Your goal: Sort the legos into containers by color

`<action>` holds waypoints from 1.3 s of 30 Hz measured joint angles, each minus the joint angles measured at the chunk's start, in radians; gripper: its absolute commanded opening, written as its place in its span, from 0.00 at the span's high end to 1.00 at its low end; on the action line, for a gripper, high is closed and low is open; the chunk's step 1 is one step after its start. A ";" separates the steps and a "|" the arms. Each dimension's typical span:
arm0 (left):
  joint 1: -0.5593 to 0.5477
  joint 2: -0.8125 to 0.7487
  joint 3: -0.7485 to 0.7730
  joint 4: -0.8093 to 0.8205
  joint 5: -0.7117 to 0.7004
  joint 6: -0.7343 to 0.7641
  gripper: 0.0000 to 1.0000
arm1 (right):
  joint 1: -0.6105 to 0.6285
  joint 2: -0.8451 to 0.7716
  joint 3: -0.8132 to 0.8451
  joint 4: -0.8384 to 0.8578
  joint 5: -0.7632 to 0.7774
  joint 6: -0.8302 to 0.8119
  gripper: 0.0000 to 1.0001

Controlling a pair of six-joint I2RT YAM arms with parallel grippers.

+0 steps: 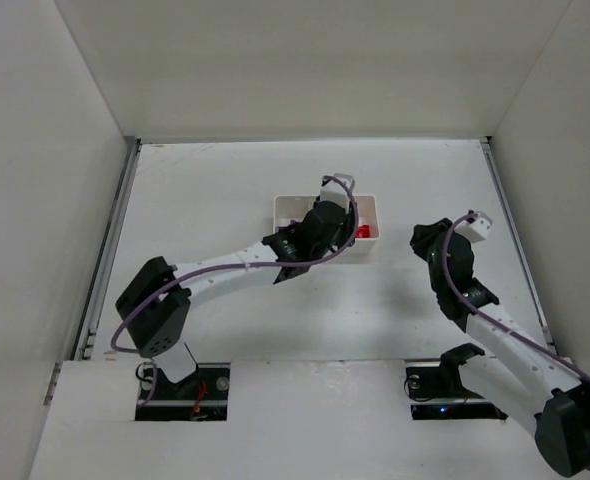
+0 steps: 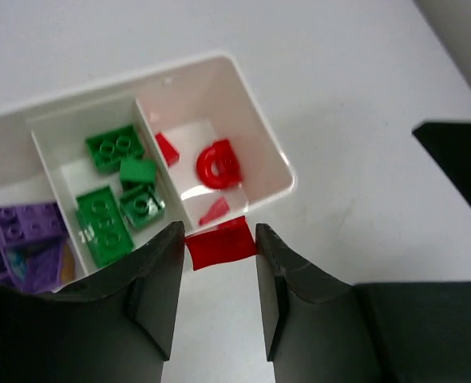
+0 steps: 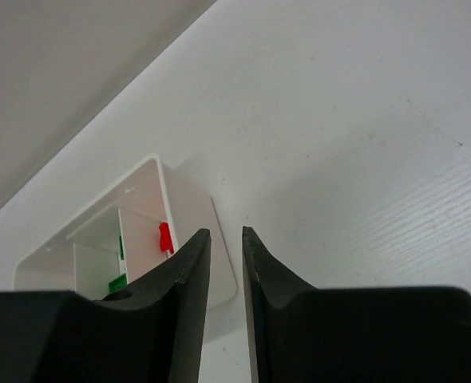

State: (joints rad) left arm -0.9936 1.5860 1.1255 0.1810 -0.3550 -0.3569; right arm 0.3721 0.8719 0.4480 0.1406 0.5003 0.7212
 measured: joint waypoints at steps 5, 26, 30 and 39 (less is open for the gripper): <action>0.057 0.176 0.149 0.021 0.043 0.023 0.68 | -0.037 -0.058 -0.021 0.002 -0.011 0.039 0.62; 0.087 0.138 0.151 -0.014 0.065 0.050 0.00 | -0.043 -0.088 -0.033 0.010 -0.038 0.061 0.37; 0.102 -0.109 -0.013 -0.009 0.008 0.031 0.00 | -0.066 -0.105 -0.047 0.010 -0.039 0.062 0.31; 0.261 -0.685 -0.404 -0.127 -0.177 -0.116 0.00 | -0.078 -0.082 -0.053 0.020 -0.038 0.062 0.00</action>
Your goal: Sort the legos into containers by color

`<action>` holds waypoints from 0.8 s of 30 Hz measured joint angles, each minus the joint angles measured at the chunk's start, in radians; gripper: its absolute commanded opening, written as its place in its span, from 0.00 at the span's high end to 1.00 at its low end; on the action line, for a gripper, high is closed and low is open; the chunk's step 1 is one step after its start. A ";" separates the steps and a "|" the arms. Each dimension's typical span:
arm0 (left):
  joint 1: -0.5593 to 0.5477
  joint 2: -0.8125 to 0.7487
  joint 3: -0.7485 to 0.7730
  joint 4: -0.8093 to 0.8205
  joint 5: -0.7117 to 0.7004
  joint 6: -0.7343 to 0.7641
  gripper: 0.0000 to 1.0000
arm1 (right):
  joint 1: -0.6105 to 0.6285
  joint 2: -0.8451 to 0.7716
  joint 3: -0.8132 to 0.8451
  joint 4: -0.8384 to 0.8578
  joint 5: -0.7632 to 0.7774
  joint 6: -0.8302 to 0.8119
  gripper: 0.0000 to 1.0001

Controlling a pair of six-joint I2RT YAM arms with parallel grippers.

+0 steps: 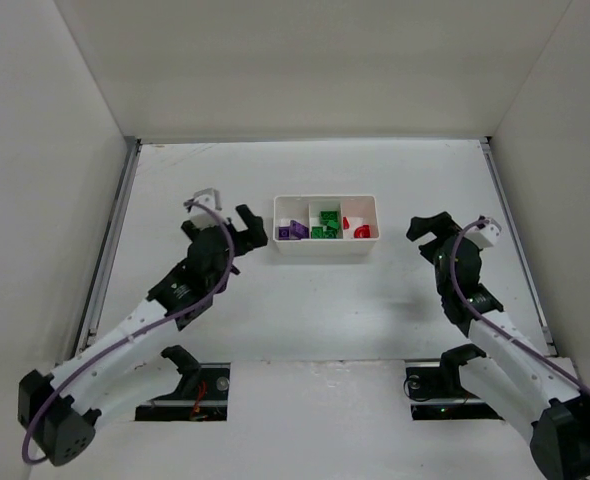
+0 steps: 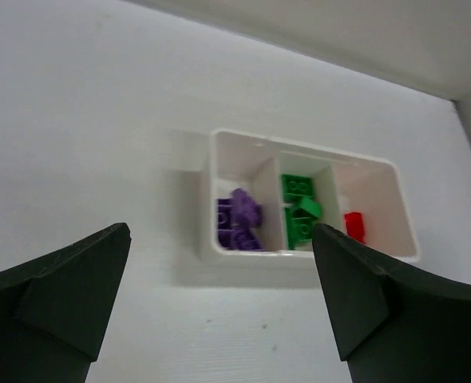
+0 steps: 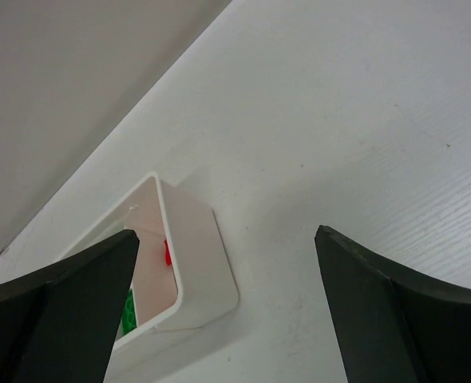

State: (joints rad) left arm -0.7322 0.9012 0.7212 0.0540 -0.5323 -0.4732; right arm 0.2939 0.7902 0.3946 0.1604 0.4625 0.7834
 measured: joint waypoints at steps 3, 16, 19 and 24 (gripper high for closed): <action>0.099 -0.113 -0.087 -0.135 -0.048 -0.090 0.00 | 0.000 0.018 0.000 0.000 0.000 -0.005 0.00; 0.203 -0.285 -0.240 -0.401 -0.036 -0.262 0.00 | 0.002 -0.045 -0.002 -0.140 0.029 0.022 0.00; 0.204 -0.260 -0.243 -0.401 -0.026 -0.271 0.00 | 0.012 -0.053 -0.002 -0.152 0.037 0.025 0.00; 0.211 -0.237 -0.274 -0.383 -0.015 -0.272 0.00 | 0.054 -0.049 -0.002 -0.152 0.039 0.029 0.00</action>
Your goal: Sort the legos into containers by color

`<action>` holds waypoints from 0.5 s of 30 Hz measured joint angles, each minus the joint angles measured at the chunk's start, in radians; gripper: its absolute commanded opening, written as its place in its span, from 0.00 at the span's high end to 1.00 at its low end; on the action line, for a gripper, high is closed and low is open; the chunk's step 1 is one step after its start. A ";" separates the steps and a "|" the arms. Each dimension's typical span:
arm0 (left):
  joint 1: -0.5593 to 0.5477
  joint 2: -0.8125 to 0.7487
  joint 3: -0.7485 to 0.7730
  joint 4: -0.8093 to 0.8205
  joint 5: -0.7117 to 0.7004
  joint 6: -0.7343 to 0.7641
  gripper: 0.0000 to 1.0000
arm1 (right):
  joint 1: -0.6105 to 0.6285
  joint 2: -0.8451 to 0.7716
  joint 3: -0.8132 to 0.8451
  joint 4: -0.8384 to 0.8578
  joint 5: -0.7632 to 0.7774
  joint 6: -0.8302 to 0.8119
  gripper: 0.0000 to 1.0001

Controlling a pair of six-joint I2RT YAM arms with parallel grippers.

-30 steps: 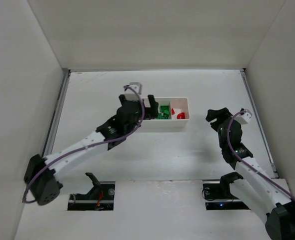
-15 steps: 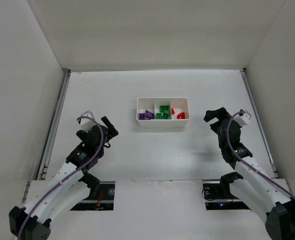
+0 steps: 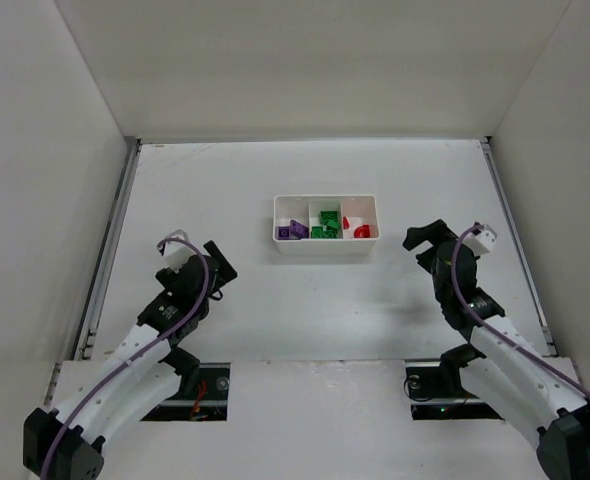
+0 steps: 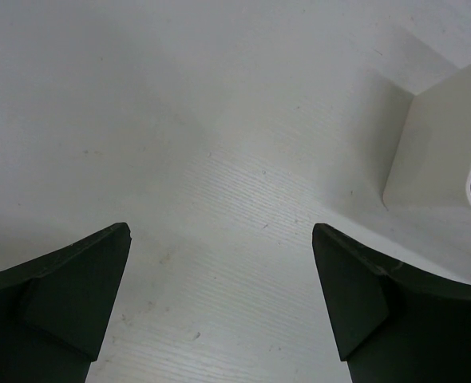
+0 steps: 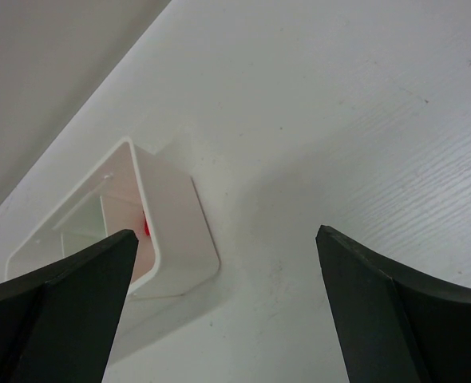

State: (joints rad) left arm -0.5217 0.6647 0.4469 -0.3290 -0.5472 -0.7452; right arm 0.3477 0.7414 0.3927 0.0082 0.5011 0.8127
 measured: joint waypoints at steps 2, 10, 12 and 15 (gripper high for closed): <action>0.013 0.002 -0.009 0.011 0.002 0.005 0.00 | 0.021 0.006 0.000 0.003 0.005 0.006 0.00; 0.095 0.082 -0.011 0.087 0.006 0.032 0.00 | 0.074 0.126 -0.018 0.048 0.060 0.019 0.00; 0.149 0.145 -0.012 0.123 0.017 0.042 0.00 | 0.075 0.196 -0.014 0.036 0.066 0.016 0.00; 0.210 0.247 0.002 0.116 0.045 0.053 0.00 | 0.069 0.264 0.015 -0.033 0.069 0.016 0.00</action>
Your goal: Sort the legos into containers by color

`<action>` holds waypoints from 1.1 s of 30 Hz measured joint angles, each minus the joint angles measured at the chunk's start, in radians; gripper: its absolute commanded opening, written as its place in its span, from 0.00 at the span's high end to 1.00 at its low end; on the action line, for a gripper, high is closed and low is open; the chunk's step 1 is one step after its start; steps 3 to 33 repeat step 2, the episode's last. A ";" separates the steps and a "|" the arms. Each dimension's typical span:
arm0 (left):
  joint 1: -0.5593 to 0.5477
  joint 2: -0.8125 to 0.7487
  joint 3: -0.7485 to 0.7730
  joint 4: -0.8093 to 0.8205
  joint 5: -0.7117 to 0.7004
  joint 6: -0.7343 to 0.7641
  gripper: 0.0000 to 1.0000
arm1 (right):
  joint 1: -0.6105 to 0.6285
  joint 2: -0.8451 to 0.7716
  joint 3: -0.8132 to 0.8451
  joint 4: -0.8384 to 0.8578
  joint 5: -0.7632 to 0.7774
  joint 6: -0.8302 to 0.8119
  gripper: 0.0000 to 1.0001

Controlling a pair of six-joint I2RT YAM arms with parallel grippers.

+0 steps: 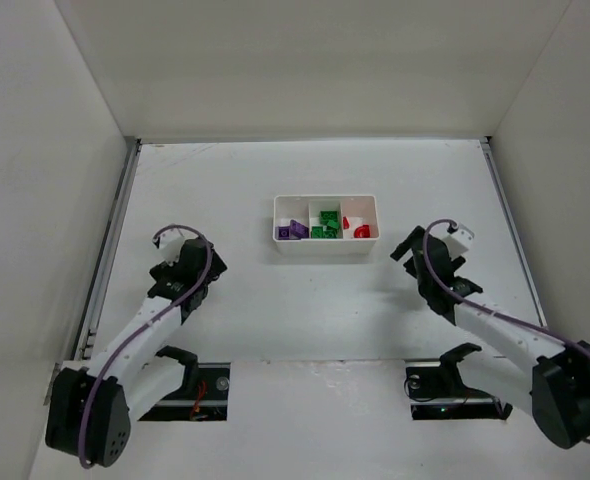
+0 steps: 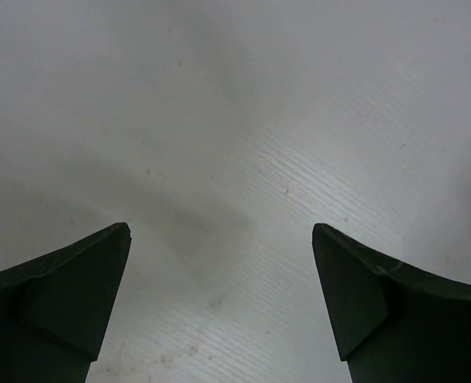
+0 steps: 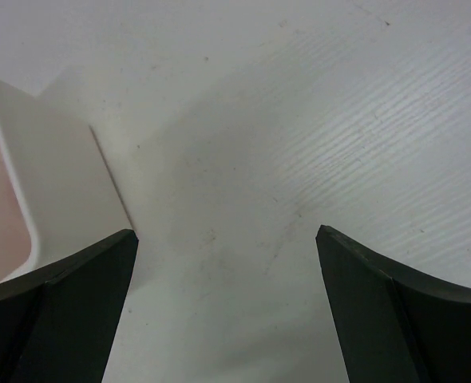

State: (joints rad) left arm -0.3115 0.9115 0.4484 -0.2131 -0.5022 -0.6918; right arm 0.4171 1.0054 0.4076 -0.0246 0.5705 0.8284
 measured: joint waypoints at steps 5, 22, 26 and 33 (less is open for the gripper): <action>0.003 0.039 0.024 -0.026 0.014 0.008 0.00 | -0.012 0.016 0.036 -0.045 0.008 -0.006 0.00; 0.003 0.039 0.024 -0.026 0.014 0.008 0.00 | -0.012 0.016 0.036 -0.045 0.008 -0.006 0.00; 0.003 0.039 0.024 -0.026 0.014 0.008 0.00 | -0.012 0.016 0.036 -0.045 0.008 -0.006 0.00; 0.003 0.039 0.024 -0.026 0.014 0.008 0.00 | -0.012 0.016 0.036 -0.045 0.008 -0.006 0.00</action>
